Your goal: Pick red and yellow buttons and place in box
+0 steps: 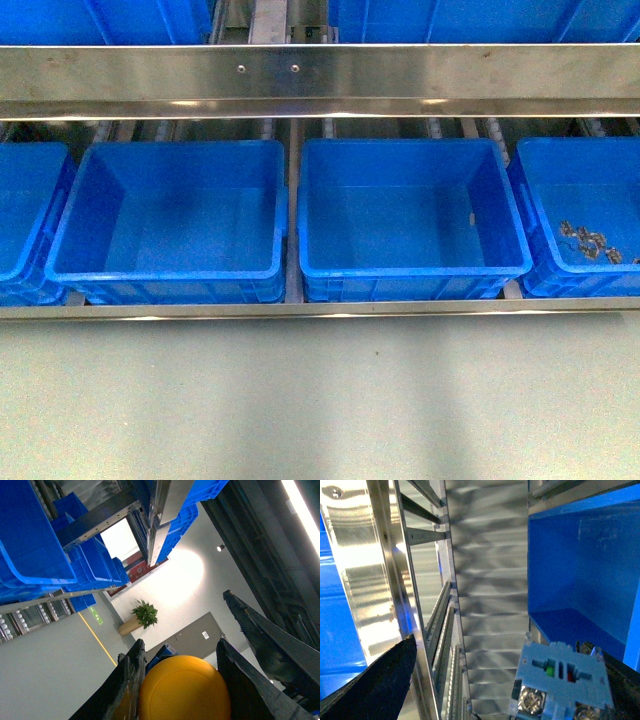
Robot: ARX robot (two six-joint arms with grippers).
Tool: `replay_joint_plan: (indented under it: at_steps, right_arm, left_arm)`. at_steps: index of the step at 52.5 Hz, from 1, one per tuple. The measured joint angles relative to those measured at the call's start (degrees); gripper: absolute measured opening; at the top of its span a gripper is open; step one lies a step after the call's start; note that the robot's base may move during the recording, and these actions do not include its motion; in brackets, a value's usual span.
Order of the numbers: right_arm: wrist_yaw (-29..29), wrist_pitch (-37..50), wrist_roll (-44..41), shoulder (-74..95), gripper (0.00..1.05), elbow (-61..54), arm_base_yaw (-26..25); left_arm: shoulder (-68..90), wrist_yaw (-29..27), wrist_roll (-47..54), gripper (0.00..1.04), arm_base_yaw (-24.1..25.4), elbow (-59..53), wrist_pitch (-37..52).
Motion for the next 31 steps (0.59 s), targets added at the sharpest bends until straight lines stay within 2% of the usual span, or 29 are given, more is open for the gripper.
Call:
replay_joint_plan:
  at_steps: [4, 10, 25, 31]
  right_arm:
    - [0.07, 0.00, -0.42, 0.00, 0.96, 0.00, 0.31]
    - [0.24, -0.33, -2.23, 0.00, 0.74, 0.00, 0.26]
    - [0.85, -2.23, -3.43, -0.33, 0.32, 0.00, -0.13]
    - [2.08, -2.25, -4.24, -1.53, 0.26, -0.11, -0.31]
  left_arm:
    - [0.00, -0.24, 0.02, 0.34, -0.20, 0.00, 0.00]
    - [0.00, -0.50, 0.13, 0.34, -0.31, 0.00, 0.00]
    - [-1.22, -0.96, 1.29, 0.34, -0.28, -0.57, -0.15]
    - [-3.04, -1.07, 1.81, 0.56, -0.20, -2.62, 0.02]
